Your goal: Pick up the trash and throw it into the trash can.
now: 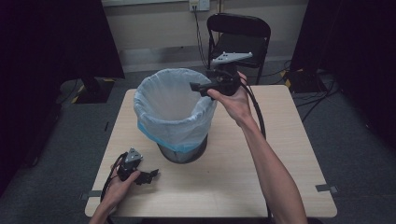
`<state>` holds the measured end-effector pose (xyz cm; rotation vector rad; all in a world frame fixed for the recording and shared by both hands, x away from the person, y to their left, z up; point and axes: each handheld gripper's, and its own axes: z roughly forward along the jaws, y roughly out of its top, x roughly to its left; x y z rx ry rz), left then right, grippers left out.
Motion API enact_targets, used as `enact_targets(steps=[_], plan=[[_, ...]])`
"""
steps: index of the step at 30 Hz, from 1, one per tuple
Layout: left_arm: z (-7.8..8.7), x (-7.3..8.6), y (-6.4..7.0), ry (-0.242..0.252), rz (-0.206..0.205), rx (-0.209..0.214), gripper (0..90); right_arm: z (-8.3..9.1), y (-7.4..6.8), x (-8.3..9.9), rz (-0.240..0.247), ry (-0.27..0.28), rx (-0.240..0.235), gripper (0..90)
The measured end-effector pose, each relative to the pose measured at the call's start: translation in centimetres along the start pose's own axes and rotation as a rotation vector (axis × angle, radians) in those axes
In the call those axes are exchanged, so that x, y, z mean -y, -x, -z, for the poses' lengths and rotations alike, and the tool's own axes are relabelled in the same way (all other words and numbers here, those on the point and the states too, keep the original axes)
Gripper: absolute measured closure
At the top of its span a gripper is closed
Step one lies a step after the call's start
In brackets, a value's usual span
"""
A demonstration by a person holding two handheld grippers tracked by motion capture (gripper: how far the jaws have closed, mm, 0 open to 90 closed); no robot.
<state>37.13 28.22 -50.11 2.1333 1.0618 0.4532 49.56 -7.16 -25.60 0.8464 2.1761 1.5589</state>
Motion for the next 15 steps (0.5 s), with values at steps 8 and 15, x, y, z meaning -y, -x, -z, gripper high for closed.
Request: enact_targets(steps=[8, 15], plan=[[0.0, 0.0, 0.0, -0.002, -0.002, 0.002, 3.0, 2.7, 1.3, 1.7, -0.014, -0.012, 0.066, 20.6], [0.0, 0.0, 0.0, 0.0, 0.0, 0.001, 3.0, 5.0, 1.8, 3.2, -0.024, 0.009, 0.128, 20.6]])
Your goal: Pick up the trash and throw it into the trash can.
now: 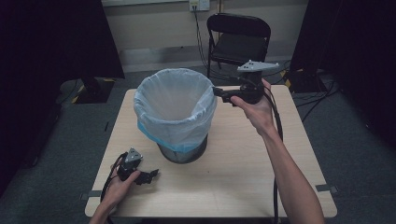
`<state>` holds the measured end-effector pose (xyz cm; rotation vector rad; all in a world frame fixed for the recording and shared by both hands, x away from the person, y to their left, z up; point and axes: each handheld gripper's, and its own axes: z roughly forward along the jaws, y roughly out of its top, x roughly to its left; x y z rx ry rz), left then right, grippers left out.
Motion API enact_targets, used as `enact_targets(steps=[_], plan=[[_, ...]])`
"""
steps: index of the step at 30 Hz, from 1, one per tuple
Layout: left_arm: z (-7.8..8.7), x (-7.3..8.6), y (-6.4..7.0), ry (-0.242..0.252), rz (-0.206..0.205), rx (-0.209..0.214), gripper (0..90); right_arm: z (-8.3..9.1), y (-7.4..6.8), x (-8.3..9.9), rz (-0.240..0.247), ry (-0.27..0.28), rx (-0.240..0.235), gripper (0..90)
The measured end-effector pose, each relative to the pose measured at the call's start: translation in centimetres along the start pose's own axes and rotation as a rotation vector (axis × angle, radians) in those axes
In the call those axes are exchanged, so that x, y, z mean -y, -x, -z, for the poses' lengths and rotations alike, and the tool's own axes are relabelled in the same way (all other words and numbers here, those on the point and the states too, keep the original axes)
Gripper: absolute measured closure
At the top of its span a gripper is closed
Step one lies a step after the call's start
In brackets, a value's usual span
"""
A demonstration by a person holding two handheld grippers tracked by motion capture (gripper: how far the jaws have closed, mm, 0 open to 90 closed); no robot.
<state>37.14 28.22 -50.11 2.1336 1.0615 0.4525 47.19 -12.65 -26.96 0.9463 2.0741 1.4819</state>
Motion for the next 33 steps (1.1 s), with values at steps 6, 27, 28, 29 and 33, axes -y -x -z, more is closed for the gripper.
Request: enact_targets(steps=[6, 27, 28, 29, 33], plan=[[0.0, 0.0, 0.0, -0.001, -0.001, 0.001, 3.0, 1.0, 1.2, 2.3, -0.009, -0.017, 0.065, 19.0], [0.0, 0.0, 0.0, -0.001, -0.001, 0.0, 3.0, 4.9, 2.2, 10.1, -0.052, -0.106, 0.231, 14.6], [0.0, 0.0, 0.0, -0.002, -0.002, 0.0, 3.0, 5.0, 2.2, 10.4, -0.059, -0.111, 0.235, 14.6], [0.0, 0.0, 0.0, -0.002, -0.002, 0.0, 3.0, 5.0, 2.2, 10.4, -0.059, -0.111, 0.235, 14.6], [0.0, 0.0, 0.0, -0.001, 0.001, -0.004, 3.0, 5.4, 2.0, 12.2, -0.079, -0.136, 0.274, 14.7]])
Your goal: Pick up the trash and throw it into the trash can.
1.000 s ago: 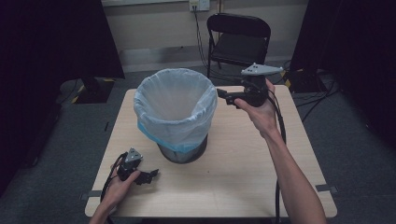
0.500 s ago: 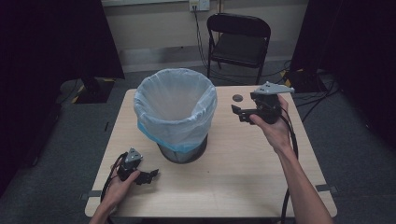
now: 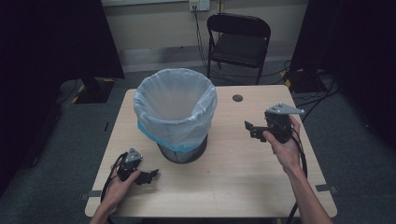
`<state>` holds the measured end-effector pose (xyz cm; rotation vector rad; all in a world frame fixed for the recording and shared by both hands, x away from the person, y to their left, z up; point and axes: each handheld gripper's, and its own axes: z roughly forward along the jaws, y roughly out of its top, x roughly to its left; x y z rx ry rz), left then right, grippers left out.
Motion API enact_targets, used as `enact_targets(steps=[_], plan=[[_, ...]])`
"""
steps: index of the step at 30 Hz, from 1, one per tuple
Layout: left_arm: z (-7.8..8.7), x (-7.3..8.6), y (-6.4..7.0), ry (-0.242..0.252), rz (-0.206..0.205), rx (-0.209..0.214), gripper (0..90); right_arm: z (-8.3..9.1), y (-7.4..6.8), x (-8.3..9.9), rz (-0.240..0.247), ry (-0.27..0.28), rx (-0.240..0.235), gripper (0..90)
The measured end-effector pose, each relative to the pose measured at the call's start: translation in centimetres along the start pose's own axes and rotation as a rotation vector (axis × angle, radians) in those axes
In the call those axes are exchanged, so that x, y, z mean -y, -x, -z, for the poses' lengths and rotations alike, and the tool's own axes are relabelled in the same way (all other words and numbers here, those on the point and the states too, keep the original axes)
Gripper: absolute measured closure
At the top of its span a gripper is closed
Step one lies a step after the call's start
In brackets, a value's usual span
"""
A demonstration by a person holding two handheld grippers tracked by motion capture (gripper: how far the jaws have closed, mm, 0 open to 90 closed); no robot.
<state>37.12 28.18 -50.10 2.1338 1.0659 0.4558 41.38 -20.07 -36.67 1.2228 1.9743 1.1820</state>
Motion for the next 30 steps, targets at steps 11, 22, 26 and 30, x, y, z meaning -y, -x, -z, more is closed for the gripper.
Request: enact_targets(steps=[11, 22, 26, 30], plan=[[0.0, 0.0, 0.1, 0.001, 0.009, -0.008, 2.9, -0.1, 0.2, 6.5, -0.055, -0.086, 0.021, 15.1], [0.1, 0.1, 0.3, -0.002, 0.021, -0.02, 3.4, -1.7, -0.1, 10.9, -0.068, -0.194, 0.046, 14.8], [0.1, 0.1, 0.3, -0.002, 0.021, -0.02, 3.4, -2.5, -0.3, 12.4, -0.058, -0.251, 0.06, 14.7], [0.1, 0.1, 0.3, -0.002, 0.021, -0.019, 3.3, -3.2, -0.4, 13.0, -0.039, -0.278, 0.091, 13.6]])
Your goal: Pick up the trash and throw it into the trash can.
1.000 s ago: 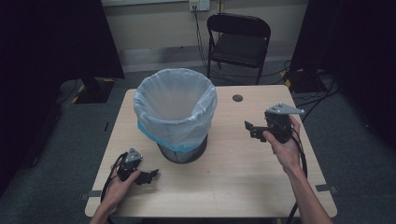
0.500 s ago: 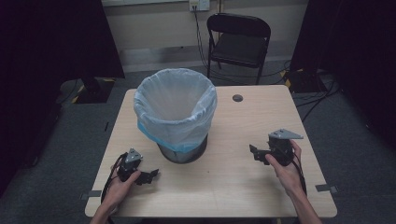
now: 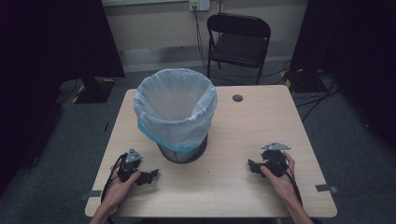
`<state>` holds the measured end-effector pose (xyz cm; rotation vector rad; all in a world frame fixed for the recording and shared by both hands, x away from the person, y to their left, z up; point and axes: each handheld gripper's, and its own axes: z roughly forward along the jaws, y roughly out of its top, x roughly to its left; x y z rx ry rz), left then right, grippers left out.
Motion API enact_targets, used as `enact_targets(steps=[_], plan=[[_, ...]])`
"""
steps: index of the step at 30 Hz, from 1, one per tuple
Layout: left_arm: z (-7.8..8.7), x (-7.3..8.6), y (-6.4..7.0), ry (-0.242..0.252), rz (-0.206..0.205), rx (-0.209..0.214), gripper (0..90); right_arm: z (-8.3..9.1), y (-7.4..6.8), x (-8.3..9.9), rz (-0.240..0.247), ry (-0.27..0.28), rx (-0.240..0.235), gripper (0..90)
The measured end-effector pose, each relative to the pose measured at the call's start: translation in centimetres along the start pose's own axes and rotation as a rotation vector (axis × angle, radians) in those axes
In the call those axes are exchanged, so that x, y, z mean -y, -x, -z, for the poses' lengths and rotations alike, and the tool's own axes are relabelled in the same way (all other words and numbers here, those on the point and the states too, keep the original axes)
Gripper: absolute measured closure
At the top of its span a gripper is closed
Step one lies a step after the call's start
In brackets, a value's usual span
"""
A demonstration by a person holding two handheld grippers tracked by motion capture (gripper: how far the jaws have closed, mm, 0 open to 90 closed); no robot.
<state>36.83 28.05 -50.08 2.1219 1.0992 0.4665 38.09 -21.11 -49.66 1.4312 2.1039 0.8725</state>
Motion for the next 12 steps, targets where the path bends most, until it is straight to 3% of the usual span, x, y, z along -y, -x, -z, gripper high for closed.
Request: enact_targets(steps=[3, 12], plan=[[0.0, 0.0, 0.0, 0.0, 0.0, 0.0, 3.4, -0.24, -0.21, 0.08, -0.013, 0.025, 0.01, 12.7], [0.0, 0.0, 0.0, -0.001, -0.001, 0.0, 3.3, -0.25, -0.2, 0.16, -0.013, 0.028, 0.01, 12.7]])
